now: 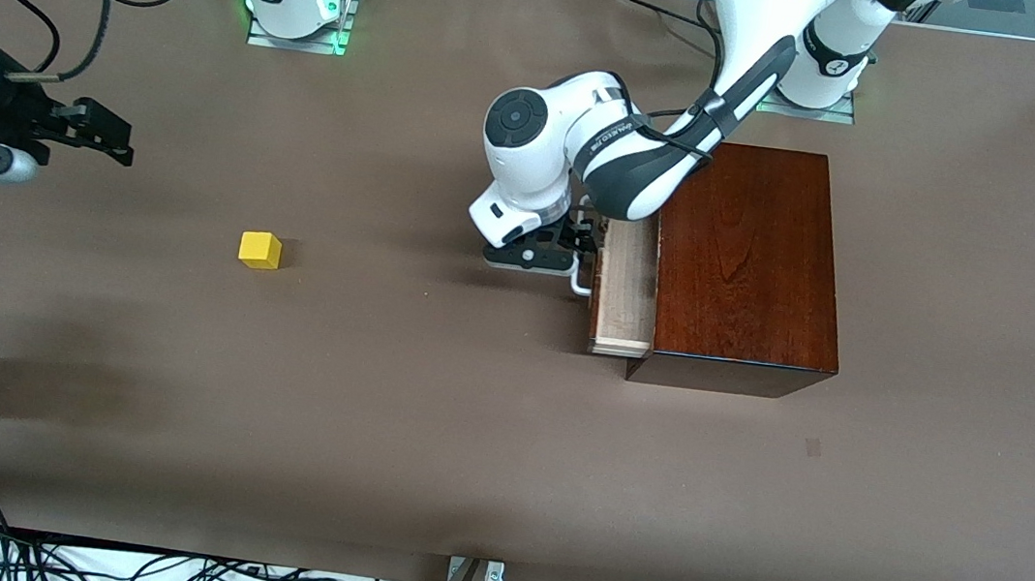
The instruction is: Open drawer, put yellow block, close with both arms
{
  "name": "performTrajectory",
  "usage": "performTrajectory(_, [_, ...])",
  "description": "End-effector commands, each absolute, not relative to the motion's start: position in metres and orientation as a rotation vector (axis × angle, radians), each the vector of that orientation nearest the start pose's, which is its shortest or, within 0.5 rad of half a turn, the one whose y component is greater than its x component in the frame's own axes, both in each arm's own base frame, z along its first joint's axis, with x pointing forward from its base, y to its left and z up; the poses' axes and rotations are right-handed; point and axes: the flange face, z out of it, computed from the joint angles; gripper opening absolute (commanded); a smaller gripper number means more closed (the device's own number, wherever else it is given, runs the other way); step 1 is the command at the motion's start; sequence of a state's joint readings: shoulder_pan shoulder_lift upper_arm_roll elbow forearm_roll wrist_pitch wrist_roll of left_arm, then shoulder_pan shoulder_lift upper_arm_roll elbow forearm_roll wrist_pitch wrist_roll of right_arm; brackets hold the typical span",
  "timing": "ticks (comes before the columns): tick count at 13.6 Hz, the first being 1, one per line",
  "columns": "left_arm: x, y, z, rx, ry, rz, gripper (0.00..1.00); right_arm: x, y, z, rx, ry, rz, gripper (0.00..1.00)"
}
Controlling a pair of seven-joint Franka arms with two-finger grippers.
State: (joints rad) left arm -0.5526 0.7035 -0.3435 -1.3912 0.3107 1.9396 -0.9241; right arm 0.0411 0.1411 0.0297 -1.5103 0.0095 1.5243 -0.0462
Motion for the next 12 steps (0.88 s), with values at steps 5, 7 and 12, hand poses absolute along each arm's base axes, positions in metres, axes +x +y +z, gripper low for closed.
performTrajectory(5, [0.503, -0.529, 0.338, -3.13, -0.015, 0.068, 1.0, 0.602, 0.052, 0.47, -3.079, -0.183, 0.37, 1.0])
performTrajectory(7, [0.512, -0.509, 0.372, -3.128, -0.061, 0.075, 1.0, 0.599, 0.056, 0.438, -3.084, -0.166, 0.337, 1.0])
performTrajectory(12, [0.543, -0.415, 0.463, -3.029, -0.258, 0.095, 1.0, 0.587, 0.058, 0.375, -3.074, -0.143, 0.24, 1.0])
